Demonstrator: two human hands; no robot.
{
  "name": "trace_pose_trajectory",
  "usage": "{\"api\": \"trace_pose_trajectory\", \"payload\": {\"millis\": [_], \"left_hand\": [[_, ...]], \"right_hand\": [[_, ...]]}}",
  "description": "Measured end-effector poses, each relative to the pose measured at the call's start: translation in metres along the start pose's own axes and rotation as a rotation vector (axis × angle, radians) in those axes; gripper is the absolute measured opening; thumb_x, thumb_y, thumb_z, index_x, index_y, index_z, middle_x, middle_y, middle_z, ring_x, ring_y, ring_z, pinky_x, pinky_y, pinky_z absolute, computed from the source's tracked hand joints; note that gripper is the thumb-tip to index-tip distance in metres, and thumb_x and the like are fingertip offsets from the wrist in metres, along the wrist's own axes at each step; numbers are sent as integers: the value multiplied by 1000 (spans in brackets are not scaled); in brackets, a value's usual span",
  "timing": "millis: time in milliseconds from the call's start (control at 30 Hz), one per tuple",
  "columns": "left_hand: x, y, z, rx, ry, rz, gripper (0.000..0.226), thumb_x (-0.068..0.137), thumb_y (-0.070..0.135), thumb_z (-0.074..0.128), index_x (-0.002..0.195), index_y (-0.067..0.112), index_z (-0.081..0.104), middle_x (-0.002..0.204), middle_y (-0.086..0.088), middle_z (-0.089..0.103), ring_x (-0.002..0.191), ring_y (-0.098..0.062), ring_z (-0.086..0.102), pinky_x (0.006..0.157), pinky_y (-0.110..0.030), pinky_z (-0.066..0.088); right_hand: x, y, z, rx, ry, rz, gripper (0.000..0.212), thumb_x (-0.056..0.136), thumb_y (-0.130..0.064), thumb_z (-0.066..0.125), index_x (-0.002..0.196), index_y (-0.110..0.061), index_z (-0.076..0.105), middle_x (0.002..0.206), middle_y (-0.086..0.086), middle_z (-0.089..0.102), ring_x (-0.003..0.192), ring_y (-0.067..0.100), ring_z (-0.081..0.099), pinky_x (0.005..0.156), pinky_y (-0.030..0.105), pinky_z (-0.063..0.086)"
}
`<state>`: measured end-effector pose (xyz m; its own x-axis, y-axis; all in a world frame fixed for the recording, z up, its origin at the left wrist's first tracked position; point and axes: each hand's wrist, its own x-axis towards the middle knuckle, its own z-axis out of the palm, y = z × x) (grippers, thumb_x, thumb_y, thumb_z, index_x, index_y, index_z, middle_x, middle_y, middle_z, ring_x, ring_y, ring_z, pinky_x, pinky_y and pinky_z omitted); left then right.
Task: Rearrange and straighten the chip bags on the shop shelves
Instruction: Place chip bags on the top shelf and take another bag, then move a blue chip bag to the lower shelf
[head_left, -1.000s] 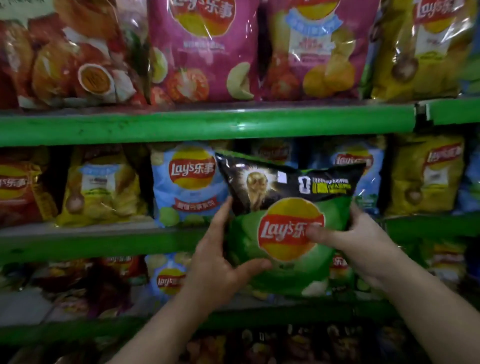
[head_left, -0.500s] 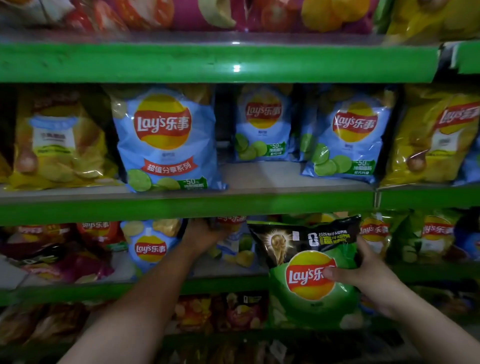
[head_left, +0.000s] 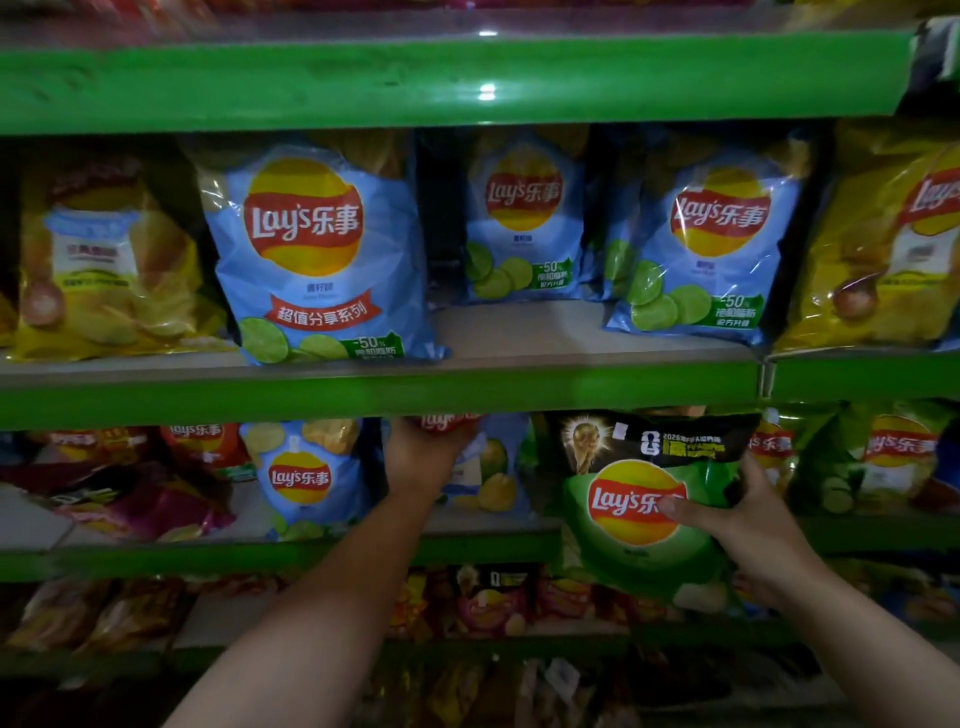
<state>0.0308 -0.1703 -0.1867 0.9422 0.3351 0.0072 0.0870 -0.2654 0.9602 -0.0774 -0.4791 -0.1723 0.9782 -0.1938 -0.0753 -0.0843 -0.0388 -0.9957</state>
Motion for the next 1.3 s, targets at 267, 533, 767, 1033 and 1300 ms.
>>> {"api": "trace_pose_trajectory", "payload": {"millis": [267, 533, 767, 1033, 1300], "left_hand": [[-43, 10, -32, 54, 128, -3, 108, 44, 72, 76, 131, 17, 43, 122, -9, 66, 106, -35, 63, 86, -47, 54], [-100, -32, -93, 97, 102, -51, 78, 48, 60, 86, 113, 32, 51, 89, 13, 67, 78, -11, 66, 65, -35, 57], [-106, -46, -142, 151, 101, 5, 84, 48, 62, 85, 121, 37, 52, 94, 15, 69, 79, -2, 66, 63, -24, 54], [-106, -43, -174, 144, 150, 20, 64, 51, 46, 91, 102, 52, 52, 93, 17, 70, 81, 1, 67, 68, -30, 58], [-107, -33, -164, 114, 105, 46, 70, 50, 44, 92, 107, 52, 53, 92, 21, 70, 80, 2, 68, 73, -39, 60]], "right_hand": [[2, 1, 10, -45, 87, -81, 91, 45, -38, 89, 127, -42, 49, 116, -15, 67, 98, 9, 67, 81, 36, 57], [8, 3, 70, 8, 39, -62, 89, 45, -37, 89, 124, -43, 47, 117, -12, 65, 104, 15, 64, 83, 38, 55], [49, 13, 152, -14, -1, 1, 87, 64, -23, 91, 134, -29, 40, 132, 3, 60, 109, 29, 61, 59, 35, 60], [99, 37, 177, 67, -164, 185, 95, 58, -18, 88, 139, -23, 38, 137, 12, 57, 122, 34, 56, 99, 51, 48], [107, 34, 175, 8, -200, 228, 78, 75, -13, 81, 141, -18, 39, 142, 9, 52, 124, 30, 53, 96, 52, 49]]}}
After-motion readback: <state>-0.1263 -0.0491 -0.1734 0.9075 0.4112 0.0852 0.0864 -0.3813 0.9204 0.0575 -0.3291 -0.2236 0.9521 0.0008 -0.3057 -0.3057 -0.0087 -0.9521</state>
